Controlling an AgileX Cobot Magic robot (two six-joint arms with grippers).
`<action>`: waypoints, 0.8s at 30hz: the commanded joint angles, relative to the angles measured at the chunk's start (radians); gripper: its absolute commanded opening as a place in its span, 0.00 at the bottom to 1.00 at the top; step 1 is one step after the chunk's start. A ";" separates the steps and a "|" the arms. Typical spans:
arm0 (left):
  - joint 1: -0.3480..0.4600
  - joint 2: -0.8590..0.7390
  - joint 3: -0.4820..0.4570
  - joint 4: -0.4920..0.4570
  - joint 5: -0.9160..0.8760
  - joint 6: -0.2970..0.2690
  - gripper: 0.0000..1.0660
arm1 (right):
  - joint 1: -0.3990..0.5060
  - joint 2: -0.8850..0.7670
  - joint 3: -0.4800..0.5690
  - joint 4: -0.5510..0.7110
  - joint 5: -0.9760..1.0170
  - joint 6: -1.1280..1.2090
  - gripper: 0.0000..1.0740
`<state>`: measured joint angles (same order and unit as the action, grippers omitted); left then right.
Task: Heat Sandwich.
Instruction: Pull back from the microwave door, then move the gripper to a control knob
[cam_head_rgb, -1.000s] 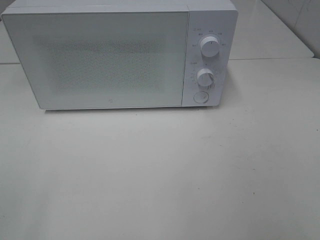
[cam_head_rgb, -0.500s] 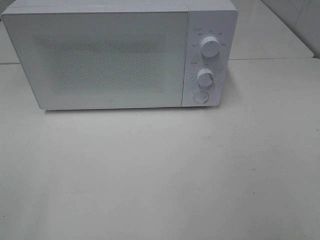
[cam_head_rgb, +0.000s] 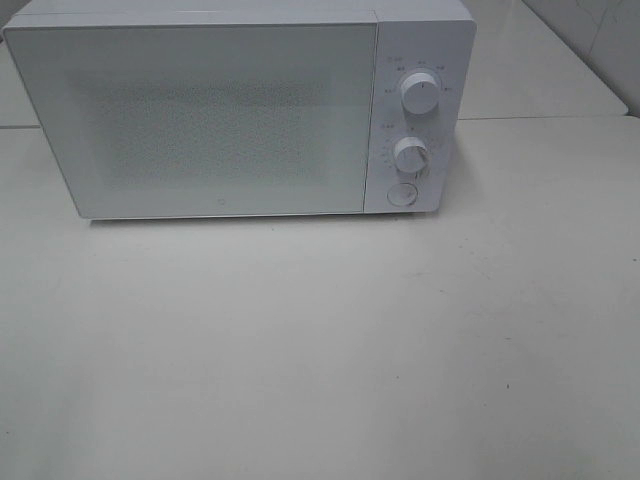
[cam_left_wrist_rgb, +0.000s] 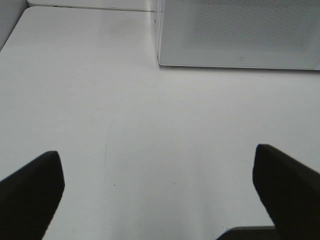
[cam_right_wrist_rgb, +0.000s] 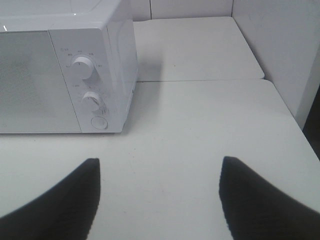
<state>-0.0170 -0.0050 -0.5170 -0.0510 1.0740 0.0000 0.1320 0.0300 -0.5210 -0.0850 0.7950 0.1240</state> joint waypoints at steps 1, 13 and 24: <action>0.012 -0.024 0.002 0.000 -0.005 0.000 0.91 | -0.007 0.072 0.032 -0.004 -0.143 0.002 0.62; 0.012 -0.024 0.002 0.000 -0.005 0.000 0.91 | -0.007 0.324 0.053 -0.005 -0.361 0.002 0.80; 0.012 -0.024 0.002 0.000 -0.005 0.000 0.91 | -0.007 0.600 0.053 -0.004 -0.634 0.002 0.77</action>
<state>-0.0090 -0.0050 -0.5170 -0.0510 1.0740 0.0000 0.1320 0.5830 -0.4680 -0.0850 0.2370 0.1240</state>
